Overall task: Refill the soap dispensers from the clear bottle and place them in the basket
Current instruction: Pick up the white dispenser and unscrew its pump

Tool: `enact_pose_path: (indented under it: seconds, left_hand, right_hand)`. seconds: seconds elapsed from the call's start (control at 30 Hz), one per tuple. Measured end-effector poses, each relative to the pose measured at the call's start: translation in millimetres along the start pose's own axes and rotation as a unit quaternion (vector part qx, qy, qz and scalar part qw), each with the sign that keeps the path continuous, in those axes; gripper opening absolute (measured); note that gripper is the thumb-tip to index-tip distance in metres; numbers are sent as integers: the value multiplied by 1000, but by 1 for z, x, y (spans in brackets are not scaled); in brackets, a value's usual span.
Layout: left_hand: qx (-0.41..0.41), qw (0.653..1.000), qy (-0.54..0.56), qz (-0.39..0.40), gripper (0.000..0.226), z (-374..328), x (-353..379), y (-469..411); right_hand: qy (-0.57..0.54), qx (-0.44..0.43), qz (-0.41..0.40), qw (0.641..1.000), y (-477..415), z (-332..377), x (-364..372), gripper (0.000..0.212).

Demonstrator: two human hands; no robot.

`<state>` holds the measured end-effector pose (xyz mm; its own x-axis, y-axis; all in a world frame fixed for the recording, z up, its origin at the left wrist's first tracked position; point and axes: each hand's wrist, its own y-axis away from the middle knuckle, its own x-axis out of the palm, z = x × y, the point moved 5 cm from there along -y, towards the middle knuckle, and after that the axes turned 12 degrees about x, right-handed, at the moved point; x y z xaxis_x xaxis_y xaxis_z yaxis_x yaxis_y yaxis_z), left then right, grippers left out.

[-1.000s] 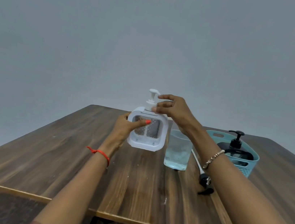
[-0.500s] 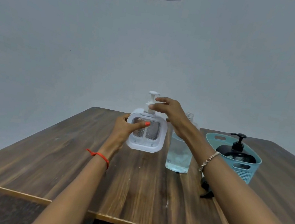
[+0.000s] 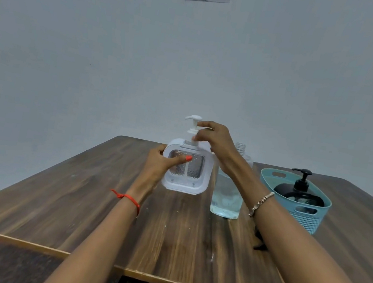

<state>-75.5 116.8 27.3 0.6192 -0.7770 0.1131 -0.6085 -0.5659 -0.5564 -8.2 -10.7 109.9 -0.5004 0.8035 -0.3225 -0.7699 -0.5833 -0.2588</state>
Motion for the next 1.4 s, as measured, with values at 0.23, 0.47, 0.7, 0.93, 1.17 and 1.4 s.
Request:
enact_pose_path:
  seconds: [0.23,0.47,0.7,0.93,1.17,1.4]
  left_hand:
    - [2,1000,-16,-3,34,3,-1,-1]
    - [-20,999,10,-25,25,17,-16,4]
    - [-48,993,-5,-106,33,36,-42,5]
    - [-49,992,-19,-114,49,45,-37,1]
    - [-46,993,-4,-107,54,51,-28,-8]
    - [-37,996,17,-77,51,50,-10,-8]
  right_hand:
    - [78,-35,-15,996,4,1,3,24]
    - [-146,-139,-138,970,9,17,-32,17]
    - [109,-281,-75,950,38,-51,-11,30]
    - [500,-225,131,826,55,-164,38,38]
    - [425,-192,148,872,52,-145,21,62]
    - [146,-255,-256,921,47,-84,-57,28]
